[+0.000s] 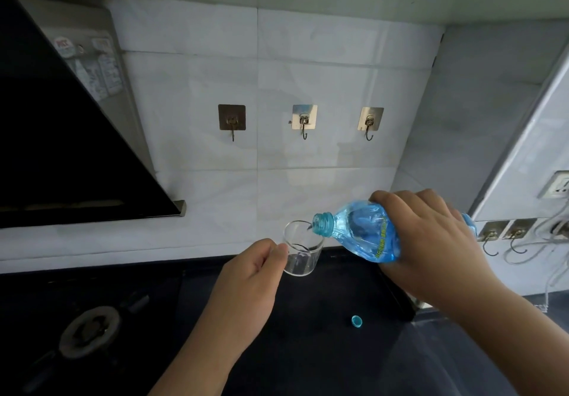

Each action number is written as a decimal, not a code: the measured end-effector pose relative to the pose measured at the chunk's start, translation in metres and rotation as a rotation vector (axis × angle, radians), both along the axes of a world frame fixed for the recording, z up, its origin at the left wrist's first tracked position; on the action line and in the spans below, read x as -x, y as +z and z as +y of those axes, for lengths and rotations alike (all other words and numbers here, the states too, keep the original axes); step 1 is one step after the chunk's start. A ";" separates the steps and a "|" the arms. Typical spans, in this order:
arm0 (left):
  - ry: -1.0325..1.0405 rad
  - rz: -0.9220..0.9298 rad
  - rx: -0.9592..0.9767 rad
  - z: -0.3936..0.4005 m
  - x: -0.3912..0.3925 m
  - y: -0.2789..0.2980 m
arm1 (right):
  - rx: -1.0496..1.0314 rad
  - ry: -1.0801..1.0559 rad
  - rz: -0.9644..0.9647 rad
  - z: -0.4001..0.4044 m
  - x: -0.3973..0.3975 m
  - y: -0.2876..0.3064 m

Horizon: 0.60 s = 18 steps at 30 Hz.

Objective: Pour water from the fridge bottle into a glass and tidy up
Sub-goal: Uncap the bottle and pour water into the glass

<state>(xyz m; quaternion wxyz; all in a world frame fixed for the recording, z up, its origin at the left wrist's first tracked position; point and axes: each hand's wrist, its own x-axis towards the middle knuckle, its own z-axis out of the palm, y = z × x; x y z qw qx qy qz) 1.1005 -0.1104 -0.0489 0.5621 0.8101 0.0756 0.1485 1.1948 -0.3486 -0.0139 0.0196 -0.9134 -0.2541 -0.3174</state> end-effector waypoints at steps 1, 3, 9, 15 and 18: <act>0.002 -0.002 0.001 0.000 0.001 0.000 | -0.001 0.003 -0.004 0.000 0.000 0.000; 0.005 0.001 0.006 0.001 0.003 0.000 | -0.001 0.012 -0.018 0.001 0.001 -0.001; 0.009 0.020 0.017 0.001 0.006 -0.001 | 0.022 0.019 -0.020 0.003 0.002 0.001; 0.011 0.016 0.025 0.001 0.010 -0.004 | 0.026 0.021 -0.042 0.005 0.005 0.000; 0.019 0.020 0.030 0.001 0.011 -0.004 | 0.027 0.026 -0.052 0.004 0.006 0.002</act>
